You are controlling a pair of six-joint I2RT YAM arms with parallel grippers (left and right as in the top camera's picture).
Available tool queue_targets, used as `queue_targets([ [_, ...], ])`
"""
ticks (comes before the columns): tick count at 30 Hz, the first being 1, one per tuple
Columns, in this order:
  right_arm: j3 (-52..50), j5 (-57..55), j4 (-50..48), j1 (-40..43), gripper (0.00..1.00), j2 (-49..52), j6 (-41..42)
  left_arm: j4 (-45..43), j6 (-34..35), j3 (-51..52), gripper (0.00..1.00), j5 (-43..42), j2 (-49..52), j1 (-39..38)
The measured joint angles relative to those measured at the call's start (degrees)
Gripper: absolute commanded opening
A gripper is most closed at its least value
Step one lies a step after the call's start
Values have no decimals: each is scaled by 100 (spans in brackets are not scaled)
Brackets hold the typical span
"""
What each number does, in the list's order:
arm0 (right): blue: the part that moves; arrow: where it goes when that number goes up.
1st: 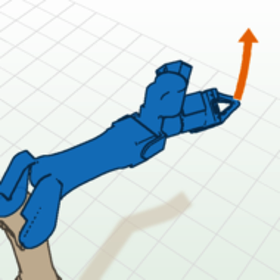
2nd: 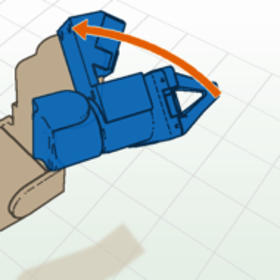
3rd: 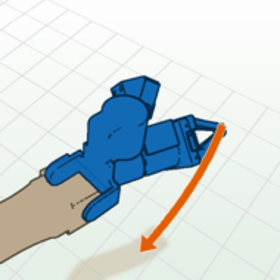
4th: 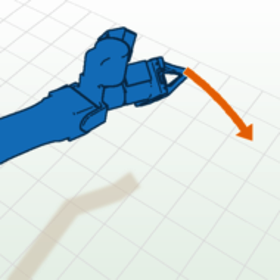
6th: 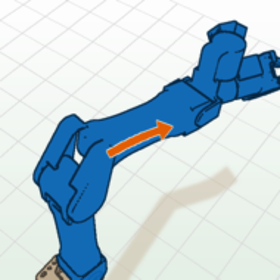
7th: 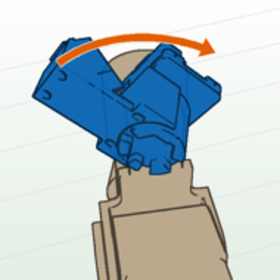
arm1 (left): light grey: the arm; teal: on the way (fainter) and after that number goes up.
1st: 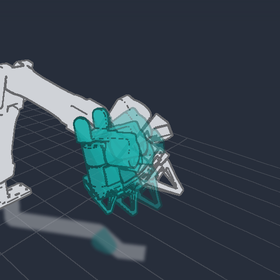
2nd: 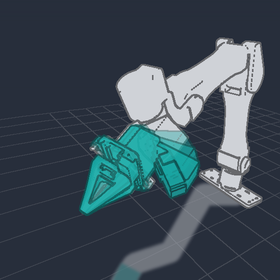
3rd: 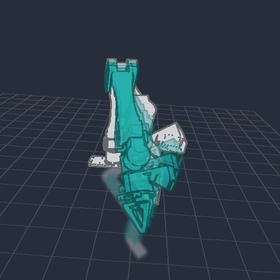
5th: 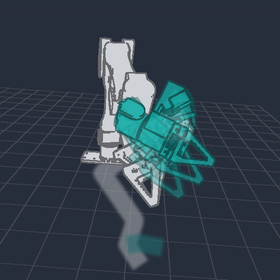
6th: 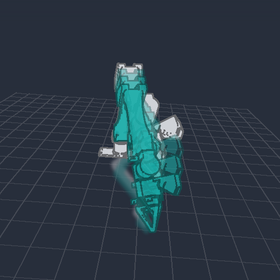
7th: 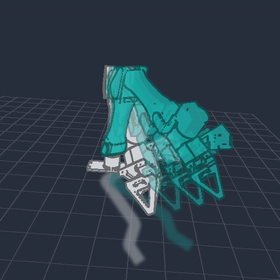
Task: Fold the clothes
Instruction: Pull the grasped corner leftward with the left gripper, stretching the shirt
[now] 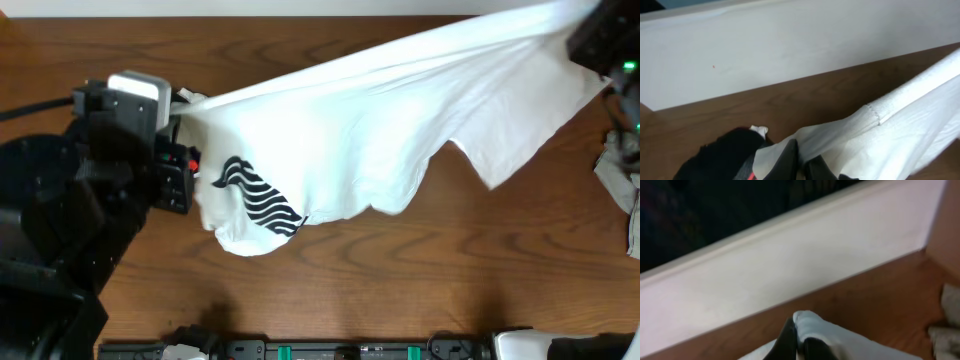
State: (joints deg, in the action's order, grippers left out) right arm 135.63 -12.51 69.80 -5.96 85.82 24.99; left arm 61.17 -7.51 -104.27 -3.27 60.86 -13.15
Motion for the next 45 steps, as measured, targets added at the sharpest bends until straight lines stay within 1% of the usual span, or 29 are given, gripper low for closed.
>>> queue_targets([
  [3, 0, 833, 72, 503, 1, -2, -170, -22, -2, -170, 6, -68, 92, -2],
  [8, 0, 1425, 70, 658, 1, -2, -658, -7, -2, -577, 6, -170, 127, 9],
  [15, 0, 1600, 66, 658, 1, -105, -1008, 262, -2, -1510, 6, -385, 238, 35],
  [22, 9, 1720, 203, 658, 1, -612, -1104, 719, 31, -2568, 6, -520, 208, 35],
  [28, 74, 1742, 791, 658, 2, -699, -1075, 1088, 136, -2721, 6, -476, 258, 35],
  [32, 83, 1690, 796, 660, 2, -267, -1058, 1056, 109, -2767, 6, -352, 831, 37],
  [34, 79, 1652, 564, 660, 1, 92, -1058, 863, 55, -2789, 6, -297, 1351, 39],
  [36, 72, 1609, 55, 660, 1, 579, -1058, 483, -9, -2793, 6, -245, 1978, 42],
  [38, 55, 1552, -745, 662, 1, 1113, -1054, -114, -52, -2791, 6, -221, 2677, 46],
  [41, 31, 1591, -2006, 704, 1, 1720, -1051, -1237, -157, -2785, 6, -190, 3773, 57],
  [43, 4, 1665, -2857, 763, 1, 2092, -1054, -1923, -221, -2789, 6, -190, 4336, 61],
  [45, -28, 1738, -3438, 837, 1, 2306, -1054, -2505, -260, -2892, 6, -197, 4723, 61],
])
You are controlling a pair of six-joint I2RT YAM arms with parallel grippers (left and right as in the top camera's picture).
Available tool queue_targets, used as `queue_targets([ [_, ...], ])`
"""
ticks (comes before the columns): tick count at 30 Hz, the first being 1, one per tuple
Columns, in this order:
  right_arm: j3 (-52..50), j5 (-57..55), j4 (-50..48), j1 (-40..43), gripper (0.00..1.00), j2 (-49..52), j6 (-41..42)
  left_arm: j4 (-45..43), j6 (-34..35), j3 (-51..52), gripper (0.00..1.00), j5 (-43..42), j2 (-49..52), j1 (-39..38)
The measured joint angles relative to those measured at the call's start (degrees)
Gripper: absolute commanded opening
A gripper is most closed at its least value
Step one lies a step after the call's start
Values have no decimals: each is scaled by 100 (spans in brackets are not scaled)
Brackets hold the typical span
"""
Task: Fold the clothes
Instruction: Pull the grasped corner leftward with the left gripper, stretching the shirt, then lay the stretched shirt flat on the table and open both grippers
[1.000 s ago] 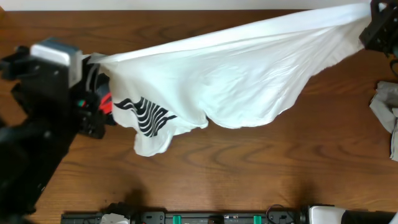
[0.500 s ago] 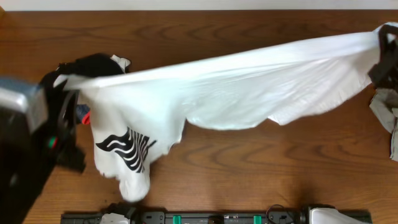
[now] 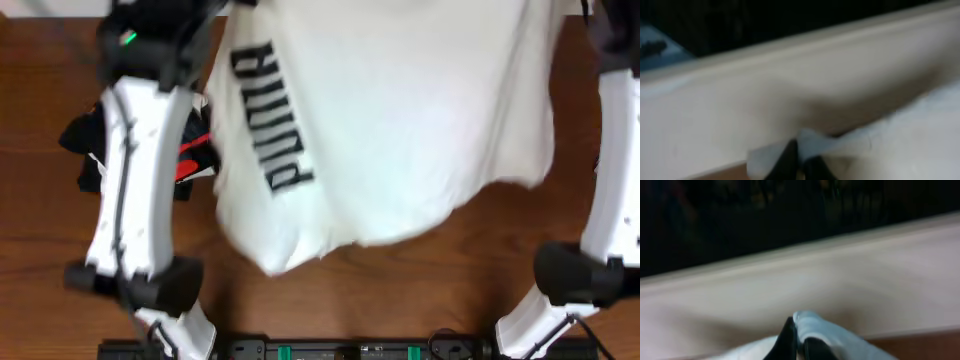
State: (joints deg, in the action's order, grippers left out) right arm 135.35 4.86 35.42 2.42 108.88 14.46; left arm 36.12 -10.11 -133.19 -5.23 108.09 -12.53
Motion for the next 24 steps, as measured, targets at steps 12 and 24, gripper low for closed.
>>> queue_targets([
  [12, 9, 267, 754, 219, 1, -341, -304, 1060, -660, -1792, 6, -57, -584, -24],
  [24, -208, -20, 3497, 221, 1, -352, -1056, 5097, -990, -1412, 6, 94, 758, -26],
])
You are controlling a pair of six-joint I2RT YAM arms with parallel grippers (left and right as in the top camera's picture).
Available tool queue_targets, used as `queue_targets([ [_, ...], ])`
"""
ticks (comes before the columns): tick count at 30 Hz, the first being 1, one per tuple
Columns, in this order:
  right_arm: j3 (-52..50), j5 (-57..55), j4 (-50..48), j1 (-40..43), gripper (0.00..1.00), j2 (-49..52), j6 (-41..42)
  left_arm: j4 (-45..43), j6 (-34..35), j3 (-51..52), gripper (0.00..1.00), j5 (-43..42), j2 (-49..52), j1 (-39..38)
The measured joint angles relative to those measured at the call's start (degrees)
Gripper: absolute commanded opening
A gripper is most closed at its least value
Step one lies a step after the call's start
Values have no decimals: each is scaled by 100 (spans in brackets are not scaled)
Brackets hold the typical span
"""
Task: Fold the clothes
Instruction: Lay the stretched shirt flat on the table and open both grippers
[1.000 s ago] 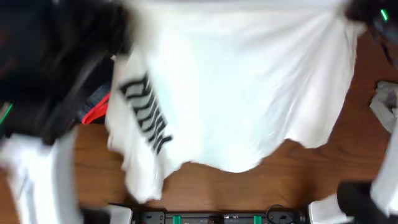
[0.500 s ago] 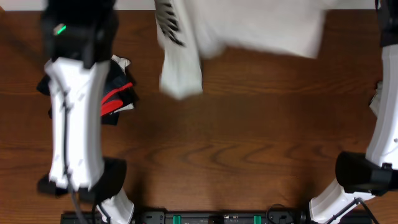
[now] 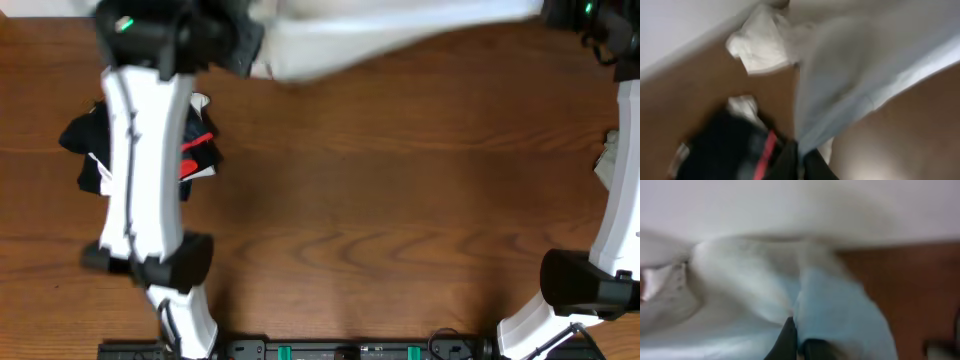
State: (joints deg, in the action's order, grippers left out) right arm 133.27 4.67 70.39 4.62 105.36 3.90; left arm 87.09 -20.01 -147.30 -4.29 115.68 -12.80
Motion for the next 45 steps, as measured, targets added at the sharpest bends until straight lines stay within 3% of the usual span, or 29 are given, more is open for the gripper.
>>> queue_targets([
  [4, -361, -17, 968, 0, 5, 7, -186, 516, 68, 68, 6, 111, 278, 0],
  [13, -553, -17, 1635, -2, 8, 15, -444, 522, 396, 59, 8, 177, -378, 0],
  [17, -553, -50, 1838, 2, 48, 15, -542, 522, 621, 15, 27, 216, -608, 2],
  [18, -553, -63, 1878, 7, 56, 15, -562, 522, 678, 15, 41, 236, -643, 4],
  [19, -553, -63, 1917, 15, 59, 15, -590, 522, 673, 15, 48, 251, -662, 7],
  [26, -553, -129, 1998, 20, 72, 15, -758, 522, 800, 15, 55, 323, -695, 22],
  [33, -553, -94, 1976, 68, 82, 15, -813, 522, 837, 22, 61, 330, -909, 70],
  [39, -553, -15, 1943, 87, 80, 15, -730, 522, 1460, 439, 62, 1056, -1086, 164],
  [41, -553, 9, 1945, 122, 81, 15, -728, 522, 1655, 555, 77, 1252, -1167, 262],
  [45, -555, 151, 2087, 232, 81, -42, -726, 522, 1974, 654, 84, 1451, -1768, 614],
])
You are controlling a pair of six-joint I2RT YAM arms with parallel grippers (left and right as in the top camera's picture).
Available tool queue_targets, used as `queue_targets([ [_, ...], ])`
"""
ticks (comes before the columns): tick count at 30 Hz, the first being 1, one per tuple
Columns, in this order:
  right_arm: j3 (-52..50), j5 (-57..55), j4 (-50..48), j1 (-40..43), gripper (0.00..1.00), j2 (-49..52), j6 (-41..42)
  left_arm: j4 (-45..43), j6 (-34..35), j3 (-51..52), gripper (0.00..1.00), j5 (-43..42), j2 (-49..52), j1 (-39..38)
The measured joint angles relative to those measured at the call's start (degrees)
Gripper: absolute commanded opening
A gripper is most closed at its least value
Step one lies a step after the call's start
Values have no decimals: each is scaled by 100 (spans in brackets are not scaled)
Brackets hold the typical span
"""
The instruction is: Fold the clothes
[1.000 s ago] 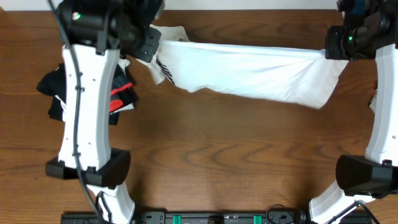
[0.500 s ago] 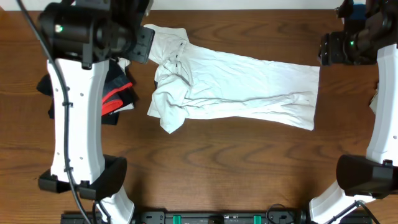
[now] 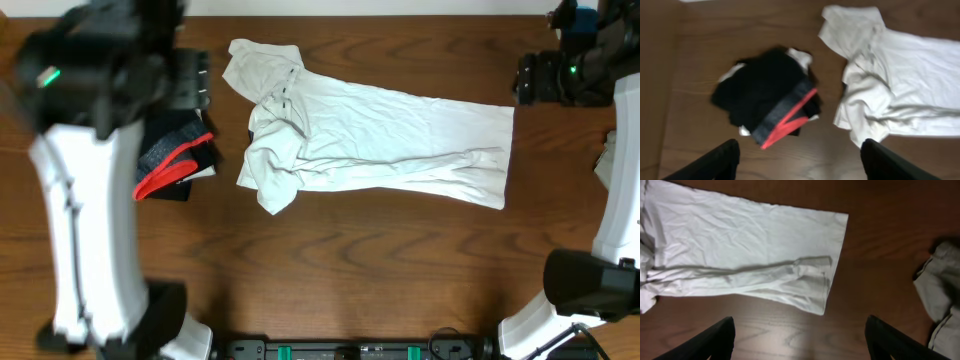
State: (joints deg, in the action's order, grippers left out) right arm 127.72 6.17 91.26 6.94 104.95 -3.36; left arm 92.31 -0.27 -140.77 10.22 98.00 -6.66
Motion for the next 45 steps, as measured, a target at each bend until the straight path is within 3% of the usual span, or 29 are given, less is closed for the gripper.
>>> queue_targets([
  [7, -28, 188, 428, 17, 84, -723, 168, -13, 470, 468, 91, 199, -2107, 901],
  [10, -35, 205, 568, 17, 85, -1154, 339, -28, 557, 1178, 91, 168, -2883, 938],
  [14, -348, 223, 317, 17, 89, -1497, 568, -249, 603, 2487, 92, -289, -3161, 957],
  [21, -2310, 249, -1539, 17, 94, -1276, 1073, -2192, 389, 5418, 87, -2275, -2288, 874],
  [27, -3674, 361, -2208, 17, 96, -1067, 1351, -3261, 411, 6911, 78, -3062, -1320, 354],
  [31, -4033, 402, -2592, 17, 96, -1071, 1392, -3783, 411, 7145, 77, -3032, -669, -131],
  [45, -4378, 435, -2927, 33, 98, -1071, 1449, -4601, 323, 7399, 72, -1513, 509, -1515],
])
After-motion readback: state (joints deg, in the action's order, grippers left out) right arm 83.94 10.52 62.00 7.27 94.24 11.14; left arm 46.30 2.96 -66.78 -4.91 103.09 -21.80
